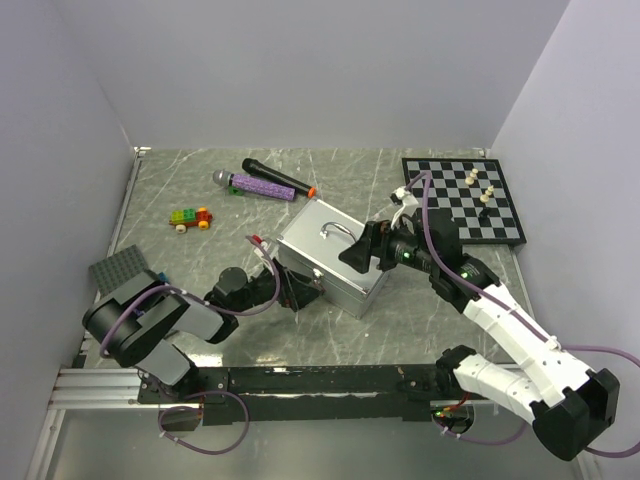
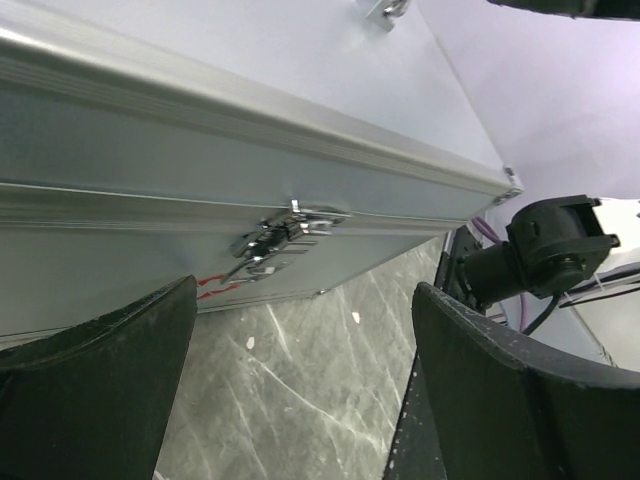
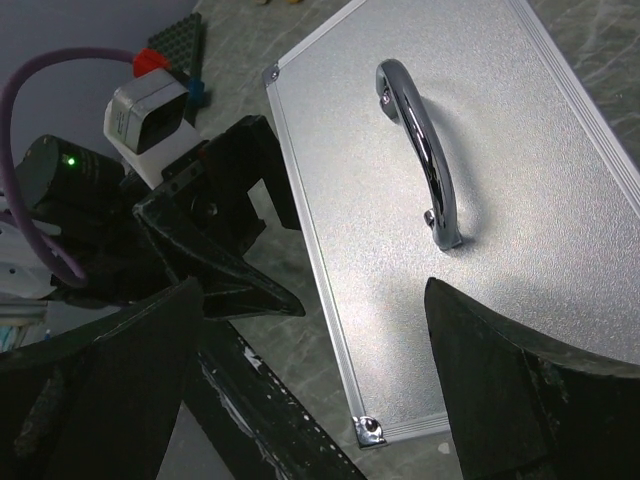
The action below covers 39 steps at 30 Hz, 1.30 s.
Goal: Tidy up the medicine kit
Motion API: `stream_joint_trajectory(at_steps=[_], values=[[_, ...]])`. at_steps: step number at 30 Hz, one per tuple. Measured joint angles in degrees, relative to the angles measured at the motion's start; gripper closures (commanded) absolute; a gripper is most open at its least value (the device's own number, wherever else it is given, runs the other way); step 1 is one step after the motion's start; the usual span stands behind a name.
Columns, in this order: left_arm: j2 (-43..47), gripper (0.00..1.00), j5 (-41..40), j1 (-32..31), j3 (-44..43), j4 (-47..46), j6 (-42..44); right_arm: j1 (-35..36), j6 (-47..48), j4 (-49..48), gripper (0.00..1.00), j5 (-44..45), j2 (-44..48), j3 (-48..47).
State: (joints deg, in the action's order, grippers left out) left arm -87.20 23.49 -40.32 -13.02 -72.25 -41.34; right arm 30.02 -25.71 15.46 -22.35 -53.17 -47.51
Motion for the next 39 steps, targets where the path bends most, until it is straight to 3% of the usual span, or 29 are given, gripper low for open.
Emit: stream_joint_trajectory(at_steps=[12,39], values=[[-6.4,0.19,1.7,0.0,-0.7,-0.8,-1.5,0.1,0.0,0.9,0.03,-0.1,0.5,1.1],[-3.1,0.19,1.0,0.0,-1.5,-1.1,-1.3,0.1,-0.4,0.4,0.03,-0.8,0.0,2.6]])
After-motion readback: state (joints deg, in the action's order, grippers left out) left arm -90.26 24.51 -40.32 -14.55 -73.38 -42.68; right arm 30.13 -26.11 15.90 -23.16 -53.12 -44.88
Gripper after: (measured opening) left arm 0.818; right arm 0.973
